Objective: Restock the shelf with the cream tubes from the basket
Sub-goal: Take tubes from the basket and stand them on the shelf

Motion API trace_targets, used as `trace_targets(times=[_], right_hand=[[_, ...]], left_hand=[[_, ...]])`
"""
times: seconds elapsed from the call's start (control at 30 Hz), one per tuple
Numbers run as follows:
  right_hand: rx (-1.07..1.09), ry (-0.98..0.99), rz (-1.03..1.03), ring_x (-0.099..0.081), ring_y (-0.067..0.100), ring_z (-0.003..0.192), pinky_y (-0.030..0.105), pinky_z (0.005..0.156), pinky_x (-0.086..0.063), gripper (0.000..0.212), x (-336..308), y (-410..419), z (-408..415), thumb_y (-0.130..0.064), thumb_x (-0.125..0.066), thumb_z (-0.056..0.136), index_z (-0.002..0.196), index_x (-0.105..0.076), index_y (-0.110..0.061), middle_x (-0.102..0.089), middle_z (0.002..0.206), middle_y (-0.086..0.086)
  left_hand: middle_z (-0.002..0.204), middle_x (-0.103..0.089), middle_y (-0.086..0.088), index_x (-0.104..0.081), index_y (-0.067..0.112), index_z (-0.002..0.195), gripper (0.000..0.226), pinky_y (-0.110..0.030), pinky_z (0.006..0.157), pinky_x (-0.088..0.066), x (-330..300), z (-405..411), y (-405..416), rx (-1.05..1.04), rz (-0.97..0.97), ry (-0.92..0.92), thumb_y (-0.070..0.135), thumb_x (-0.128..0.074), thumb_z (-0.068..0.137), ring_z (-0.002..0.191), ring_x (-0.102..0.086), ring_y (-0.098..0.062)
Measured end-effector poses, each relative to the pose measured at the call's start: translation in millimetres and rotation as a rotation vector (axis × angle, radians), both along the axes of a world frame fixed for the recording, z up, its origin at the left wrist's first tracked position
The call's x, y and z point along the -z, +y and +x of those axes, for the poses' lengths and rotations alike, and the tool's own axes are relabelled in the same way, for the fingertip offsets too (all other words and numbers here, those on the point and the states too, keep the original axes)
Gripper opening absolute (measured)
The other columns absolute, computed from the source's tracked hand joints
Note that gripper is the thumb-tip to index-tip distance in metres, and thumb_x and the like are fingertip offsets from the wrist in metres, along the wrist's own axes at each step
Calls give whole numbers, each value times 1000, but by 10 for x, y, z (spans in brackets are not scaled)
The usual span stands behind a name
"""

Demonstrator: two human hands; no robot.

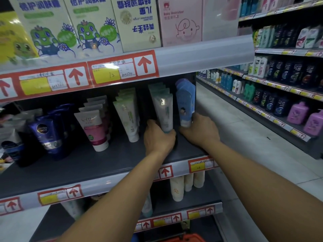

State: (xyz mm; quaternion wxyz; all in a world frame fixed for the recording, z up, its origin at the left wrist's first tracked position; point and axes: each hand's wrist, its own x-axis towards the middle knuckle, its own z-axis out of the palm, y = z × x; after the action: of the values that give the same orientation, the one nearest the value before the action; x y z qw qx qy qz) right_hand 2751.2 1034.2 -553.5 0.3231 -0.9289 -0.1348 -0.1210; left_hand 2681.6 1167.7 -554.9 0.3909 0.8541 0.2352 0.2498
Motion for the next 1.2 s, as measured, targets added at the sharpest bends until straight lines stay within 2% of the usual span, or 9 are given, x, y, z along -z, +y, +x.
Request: trace_targets(times=[0.1, 0.23, 0.4, 0.5, 0.6, 0.9, 1.07, 1.2], right_hand=[[-11, 23, 31, -64, 23, 84, 32, 65, -50, 46, 2, -3, -27, -49, -73, 77, 109, -60, -20, -69, 102, 5], [29, -4, 76, -65, 27, 94, 39, 72, -57, 68, -3, -3, -44, -61, -79, 70, 116, -55, -17, -62, 110, 6], [20, 19, 92, -67, 27, 93, 40, 72, -58, 57, -3, -24, -41, -49, -78, 75, 115, -57, -15, -67, 109, 9], [41, 32, 112, -66, 30, 98, 43, 78, -59, 60, -13, -21, -48, -46, -77, 73, 118, -56, -13, -64, 114, 11], [61, 47, 126, -64, 32, 103, 45, 81, -59, 62, -20, -14, -44, -43, -78, 74, 120, -53, -11, -61, 117, 12], [122, 33, 189, -65, 32, 105, 33, 72, -52, 56, 40, -24, 15, -33, -83, 79, 120, -54, -7, -63, 118, 16], [119, 36, 195, -67, 32, 104, 38, 77, -58, 58, 52, -29, 33, -35, -83, 79, 121, -56, -7, -64, 118, 16], [118, 31, 187, -66, 32, 104, 36, 76, -56, 58, 54, -29, 33, -34, -83, 80, 122, -56, -7, -64, 119, 17]], left_hand=[[122, -64, -7, -47, 18, 113, 47, -31, 80, -48, -13, -10, 2, 1, -11, 13, 32, -79, 83, 112, -65, -27], [125, -64, -7, -52, 14, 123, 52, -33, 85, -52, -25, -17, -11, 9, -10, 15, 33, -78, 82, 115, -64, -27], [126, -67, -5, -54, 15, 124, 49, -33, 85, -55, -18, -33, -2, 14, -13, 8, 30, -78, 84, 115, -66, -26], [124, -67, -5, -54, 16, 122, 49, -32, 83, -54, -17, -24, 7, 6, -3, 10, 33, -79, 84, 113, -66, -26], [125, -67, -6, -54, 15, 122, 50, -35, 87, -56, -13, -11, 14, 1, 4, 9, 34, -80, 84, 114, -66, -26], [130, -65, -7, -53, 13, 125, 49, -30, 83, -50, -3, 1, 13, -3, 6, 10, 33, -79, 88, 117, -65, -27], [133, -65, -8, -53, 12, 127, 50, -30, 85, -49, 3, 8, 18, -7, 9, 1, 33, -79, 89, 120, -64, -28], [134, -65, -8, -54, 12, 128, 52, -32, 86, -50, 5, 7, 18, -9, 14, -5, 34, -80, 89, 121, -64, -28]])
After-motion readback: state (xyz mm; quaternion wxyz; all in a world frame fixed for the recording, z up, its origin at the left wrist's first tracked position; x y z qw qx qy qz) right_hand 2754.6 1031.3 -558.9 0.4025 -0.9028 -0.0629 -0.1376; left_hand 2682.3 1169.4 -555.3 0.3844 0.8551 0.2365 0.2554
